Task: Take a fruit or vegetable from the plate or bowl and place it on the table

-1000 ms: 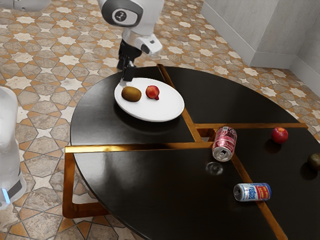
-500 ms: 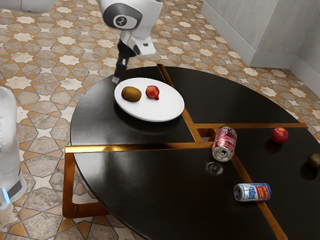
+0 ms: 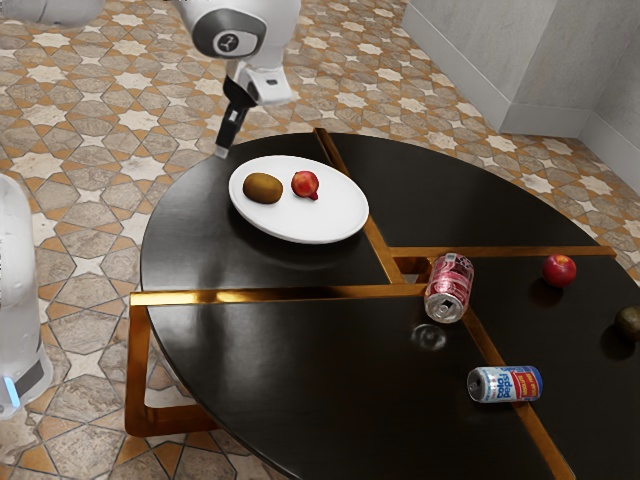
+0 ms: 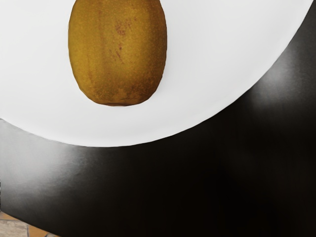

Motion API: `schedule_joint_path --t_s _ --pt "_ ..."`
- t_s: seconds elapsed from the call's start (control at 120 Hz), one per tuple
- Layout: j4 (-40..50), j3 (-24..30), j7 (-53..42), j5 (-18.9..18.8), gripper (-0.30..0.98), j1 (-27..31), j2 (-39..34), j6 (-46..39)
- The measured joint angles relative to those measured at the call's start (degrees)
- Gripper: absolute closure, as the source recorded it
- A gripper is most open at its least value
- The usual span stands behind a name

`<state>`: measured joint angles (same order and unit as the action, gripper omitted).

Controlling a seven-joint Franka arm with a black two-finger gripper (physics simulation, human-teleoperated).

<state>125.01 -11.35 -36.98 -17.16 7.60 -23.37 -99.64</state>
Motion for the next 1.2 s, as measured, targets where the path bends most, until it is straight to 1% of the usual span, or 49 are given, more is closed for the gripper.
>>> schedule_joint_path --t_s 0.117,0.208,0.383,0.625,0.867,1.2 --pt "-0.58 -0.92 -2.23 1.09 0.0 1.17 2.45 -2.3" --pt "-3.1 -0.66 -3.81 2.41 0.0 1.34 5.85 -3.63" --pt "-5.44 -0.43 -6.28 6.2 0.0 2.41 10.09 -6.24" --pt "-4.17 -0.17 -8.39 10.07 0.0 2.85 10.95 -9.17" --pt "-3.19 -0.16 -9.38 12.83 0.0 3.69 12.41 -11.79" --pt "-2.03 0.06 -9.24 15.33 0.0 4.78 15.07 -14.46"
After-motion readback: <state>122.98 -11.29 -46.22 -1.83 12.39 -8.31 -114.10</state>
